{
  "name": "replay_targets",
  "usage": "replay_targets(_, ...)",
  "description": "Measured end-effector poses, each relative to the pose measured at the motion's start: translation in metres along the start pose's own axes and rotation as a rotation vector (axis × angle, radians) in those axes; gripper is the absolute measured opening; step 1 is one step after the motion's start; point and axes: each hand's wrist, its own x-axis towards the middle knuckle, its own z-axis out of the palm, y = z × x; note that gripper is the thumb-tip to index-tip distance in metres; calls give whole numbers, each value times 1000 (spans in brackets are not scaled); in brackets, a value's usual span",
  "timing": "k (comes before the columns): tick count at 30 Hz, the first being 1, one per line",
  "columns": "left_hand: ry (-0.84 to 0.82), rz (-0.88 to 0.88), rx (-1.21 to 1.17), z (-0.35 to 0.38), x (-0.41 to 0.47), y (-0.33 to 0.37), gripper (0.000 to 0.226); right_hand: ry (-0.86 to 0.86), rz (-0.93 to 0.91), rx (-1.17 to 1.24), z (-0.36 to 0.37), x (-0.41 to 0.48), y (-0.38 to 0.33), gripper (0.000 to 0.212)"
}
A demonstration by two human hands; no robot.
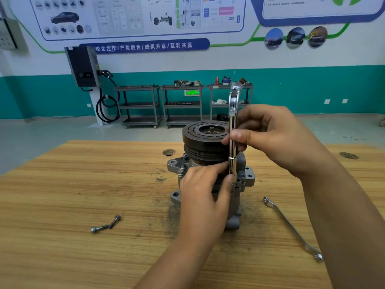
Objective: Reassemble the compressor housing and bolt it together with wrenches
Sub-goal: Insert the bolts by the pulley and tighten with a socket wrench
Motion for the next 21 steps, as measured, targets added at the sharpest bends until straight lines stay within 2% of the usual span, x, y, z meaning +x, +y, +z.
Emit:
replay_targets(3,-12,10,40,2,0,1,27,41,-6,-29,2,0,0,12)
replay_targets(6,-5,-8,40,3,0,2,29,65,-8,-73,3,1,0,25)
replay_targets(10,5,-5,35,3,0,2,25,103,-18,-154,4,0,-1,18)
replay_targets(12,-7,-41,1,2,-1,2,24,83,-30,-101,2,-2,-3,5)
replay_targets(17,-21,-41,18,2,-3,1,20,-22,-9,30,-4,-3,-5,22)
replay_targets(21,-12,19,76,3,-3,0,22,59,-22,34,0,0,-3,18)
